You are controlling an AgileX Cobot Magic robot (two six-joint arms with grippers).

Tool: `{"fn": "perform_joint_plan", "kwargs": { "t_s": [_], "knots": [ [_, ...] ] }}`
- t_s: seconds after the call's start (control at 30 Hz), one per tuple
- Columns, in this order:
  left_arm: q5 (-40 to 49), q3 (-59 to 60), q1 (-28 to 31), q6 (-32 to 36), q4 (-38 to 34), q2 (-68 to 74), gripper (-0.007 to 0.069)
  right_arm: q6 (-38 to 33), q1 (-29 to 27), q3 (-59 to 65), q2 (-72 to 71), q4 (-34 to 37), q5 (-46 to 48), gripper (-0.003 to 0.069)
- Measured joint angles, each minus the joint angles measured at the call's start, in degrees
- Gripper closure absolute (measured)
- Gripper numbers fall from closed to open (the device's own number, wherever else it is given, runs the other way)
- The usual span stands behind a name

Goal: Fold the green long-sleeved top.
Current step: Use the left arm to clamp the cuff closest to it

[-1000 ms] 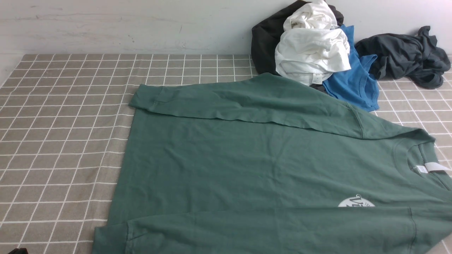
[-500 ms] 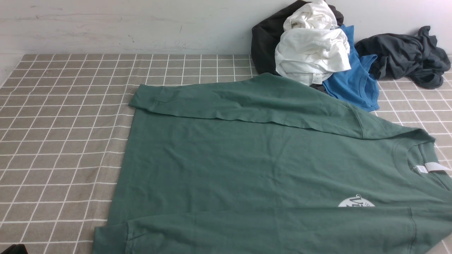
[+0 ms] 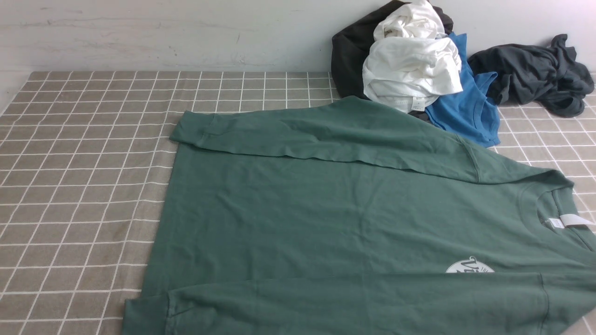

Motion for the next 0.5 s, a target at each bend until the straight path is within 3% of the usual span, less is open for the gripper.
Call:
{"fn": "perform_joint_plan", "kwargs": {
  "t_s": [0.07, 0.2, 0.37, 0.5],
  "knots": [
    [-6.7, 0.0, 0.0, -3.1, -1.2, 0.0, 0.0632, 4.6, 0.0, 0.0, 0.0, 0.0, -9.7, 0.0673],
    [-8.7, -0.6, 0.0, -8.5, -1.4, 0.0, 0.0632, 8.2, 0.0, -0.1, 0.0, 0.0, -12.2, 0.0673],
    [2.6, -14.8, 0.0, -10.6, 0.8, 6.4, 0.0632, 8.6, 0.0, -8.6, 2.1, 0.0, -0.6, 0.0673],
    [15.4, -30.0, 0.0, -10.3, 3.6, 21.2, 0.0632, 5.8, 0.0, -25.3, 14.1, -2.3, 20.3, 0.0673]
  ]
}}
